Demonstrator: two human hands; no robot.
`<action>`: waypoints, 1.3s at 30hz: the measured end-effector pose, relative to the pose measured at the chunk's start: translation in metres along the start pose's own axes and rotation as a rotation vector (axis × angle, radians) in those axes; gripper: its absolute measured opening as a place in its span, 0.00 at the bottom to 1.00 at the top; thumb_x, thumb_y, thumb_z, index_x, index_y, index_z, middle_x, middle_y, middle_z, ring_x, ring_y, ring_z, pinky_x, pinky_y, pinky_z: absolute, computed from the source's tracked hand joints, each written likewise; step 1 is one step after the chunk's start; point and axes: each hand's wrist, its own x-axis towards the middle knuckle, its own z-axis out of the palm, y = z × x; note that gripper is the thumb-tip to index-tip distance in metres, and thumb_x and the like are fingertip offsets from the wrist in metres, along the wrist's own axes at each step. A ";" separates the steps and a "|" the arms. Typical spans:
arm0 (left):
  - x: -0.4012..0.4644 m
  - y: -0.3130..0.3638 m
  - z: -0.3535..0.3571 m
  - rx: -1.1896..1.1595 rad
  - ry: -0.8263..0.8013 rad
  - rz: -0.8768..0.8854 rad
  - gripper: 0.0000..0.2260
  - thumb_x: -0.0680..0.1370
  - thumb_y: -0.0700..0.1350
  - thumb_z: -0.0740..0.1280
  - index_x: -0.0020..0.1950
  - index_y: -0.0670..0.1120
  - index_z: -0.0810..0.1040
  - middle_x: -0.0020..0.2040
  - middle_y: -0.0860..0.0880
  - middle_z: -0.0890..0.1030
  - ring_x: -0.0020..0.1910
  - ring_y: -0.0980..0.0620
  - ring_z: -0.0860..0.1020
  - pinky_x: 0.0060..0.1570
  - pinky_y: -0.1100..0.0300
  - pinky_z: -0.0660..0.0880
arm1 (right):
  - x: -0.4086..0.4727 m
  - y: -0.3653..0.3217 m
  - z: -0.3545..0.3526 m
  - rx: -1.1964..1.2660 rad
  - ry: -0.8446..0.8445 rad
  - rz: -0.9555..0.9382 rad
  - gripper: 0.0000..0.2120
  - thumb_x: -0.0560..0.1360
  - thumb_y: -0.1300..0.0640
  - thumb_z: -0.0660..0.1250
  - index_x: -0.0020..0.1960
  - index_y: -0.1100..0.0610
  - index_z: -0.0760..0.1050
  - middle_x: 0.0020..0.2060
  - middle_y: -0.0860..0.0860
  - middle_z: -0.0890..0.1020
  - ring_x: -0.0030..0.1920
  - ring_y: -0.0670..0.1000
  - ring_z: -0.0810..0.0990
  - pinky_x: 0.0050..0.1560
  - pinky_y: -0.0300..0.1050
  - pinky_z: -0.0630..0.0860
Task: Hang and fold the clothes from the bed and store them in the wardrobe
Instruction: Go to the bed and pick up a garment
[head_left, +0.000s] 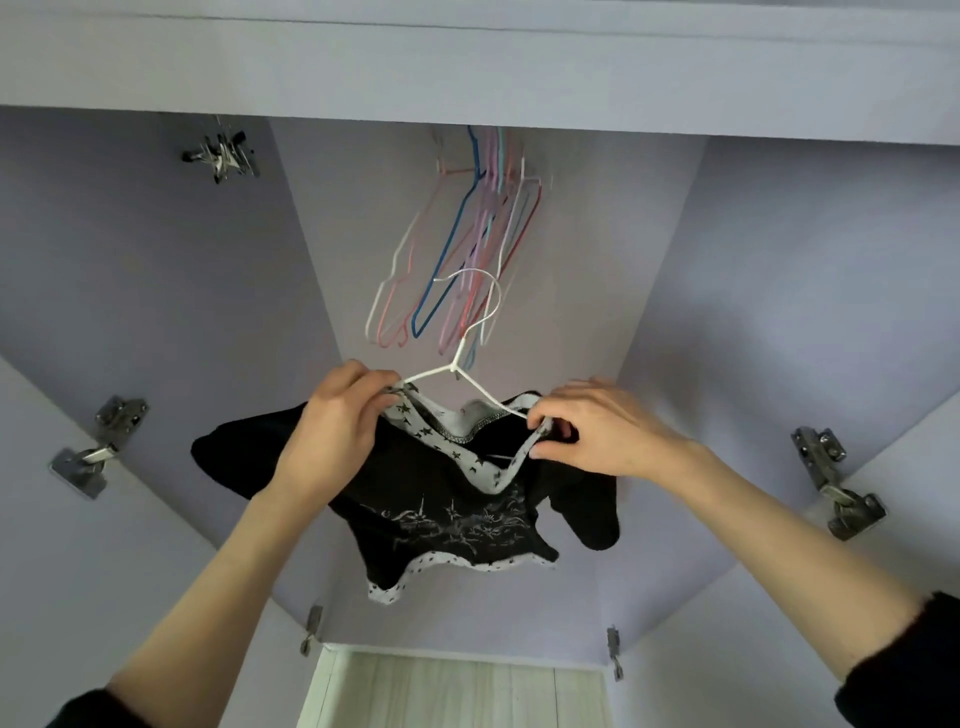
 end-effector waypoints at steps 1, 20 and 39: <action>0.001 -0.001 0.000 -0.027 0.005 -0.019 0.07 0.75 0.32 0.67 0.52 0.36 0.80 0.42 0.39 0.77 0.38 0.43 0.77 0.44 0.65 0.68 | -0.002 -0.001 0.000 0.099 -0.028 0.032 0.14 0.72 0.45 0.70 0.54 0.49 0.78 0.31 0.41 0.73 0.35 0.43 0.72 0.42 0.40 0.68; 0.000 -0.008 -0.002 -0.070 0.047 -0.115 0.06 0.77 0.35 0.65 0.48 0.38 0.82 0.45 0.43 0.81 0.43 0.45 0.79 0.47 0.70 0.67 | -0.015 0.011 0.007 0.243 0.024 0.282 0.08 0.78 0.59 0.62 0.45 0.60 0.79 0.43 0.47 0.71 0.40 0.46 0.72 0.45 0.39 0.66; 0.000 -0.023 0.030 -0.036 -0.115 -0.266 0.07 0.76 0.31 0.65 0.47 0.37 0.83 0.43 0.41 0.84 0.43 0.41 0.81 0.45 0.60 0.70 | -0.078 0.057 -0.014 0.349 0.319 0.641 0.08 0.79 0.62 0.61 0.46 0.59 0.78 0.39 0.48 0.77 0.38 0.49 0.73 0.38 0.29 0.66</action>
